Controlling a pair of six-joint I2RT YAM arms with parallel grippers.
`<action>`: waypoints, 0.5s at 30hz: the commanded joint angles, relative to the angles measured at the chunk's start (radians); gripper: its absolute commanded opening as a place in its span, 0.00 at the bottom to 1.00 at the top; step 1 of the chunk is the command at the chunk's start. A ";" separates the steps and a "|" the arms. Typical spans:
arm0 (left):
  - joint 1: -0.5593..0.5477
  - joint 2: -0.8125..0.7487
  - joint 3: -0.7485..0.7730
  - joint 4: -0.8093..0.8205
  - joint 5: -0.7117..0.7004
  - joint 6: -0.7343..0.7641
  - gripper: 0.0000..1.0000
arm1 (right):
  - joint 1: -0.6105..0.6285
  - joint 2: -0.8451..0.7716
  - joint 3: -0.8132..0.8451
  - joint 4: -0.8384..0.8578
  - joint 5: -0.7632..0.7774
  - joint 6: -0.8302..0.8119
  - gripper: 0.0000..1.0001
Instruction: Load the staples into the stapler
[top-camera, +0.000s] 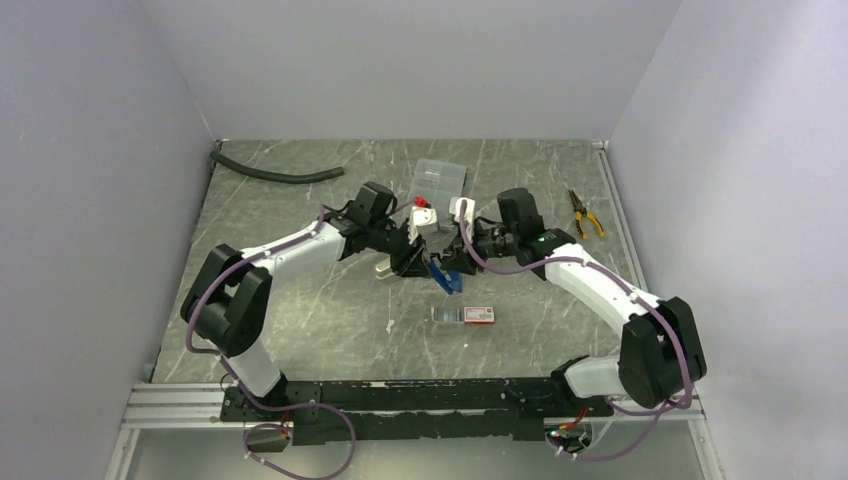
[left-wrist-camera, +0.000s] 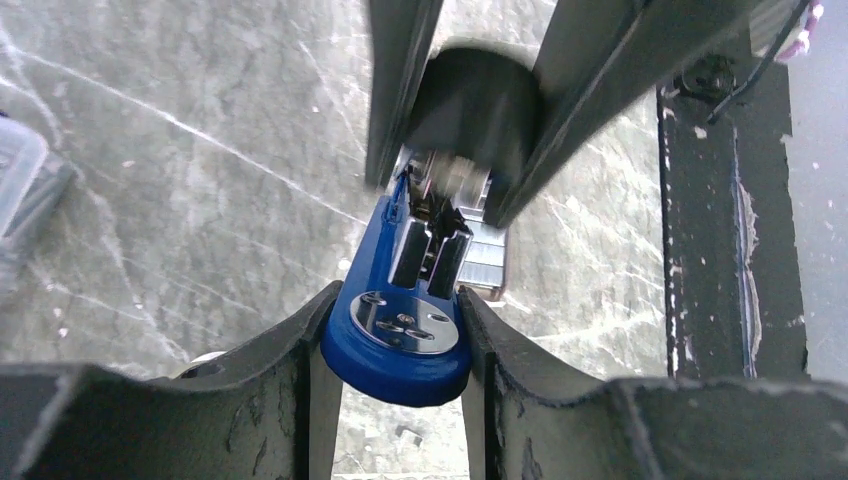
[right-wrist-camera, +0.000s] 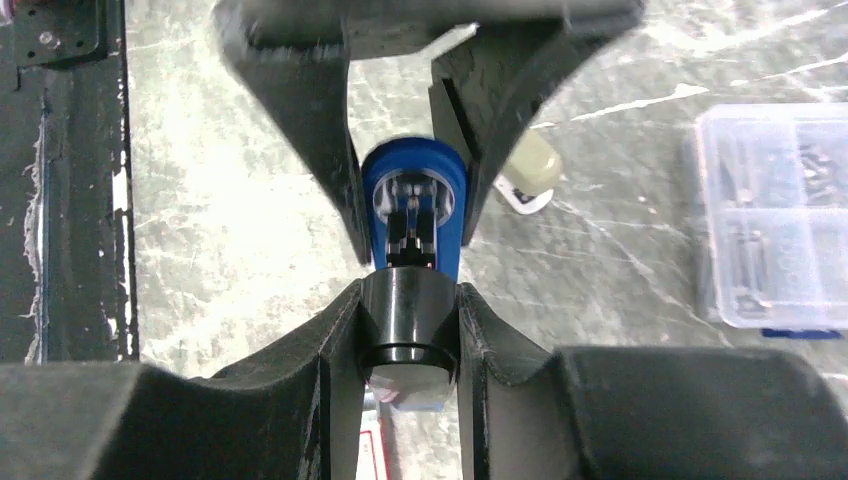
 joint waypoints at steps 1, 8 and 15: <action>0.090 -0.001 -0.022 0.177 0.104 -0.102 0.03 | -0.121 -0.075 0.033 -0.002 -0.036 -0.030 0.05; 0.130 0.096 0.007 0.365 0.145 -0.208 0.03 | -0.335 -0.192 -0.007 -0.079 -0.129 -0.086 0.04; 0.129 0.270 0.068 0.522 0.175 -0.320 0.03 | -0.555 -0.246 -0.078 -0.155 -0.220 -0.181 0.01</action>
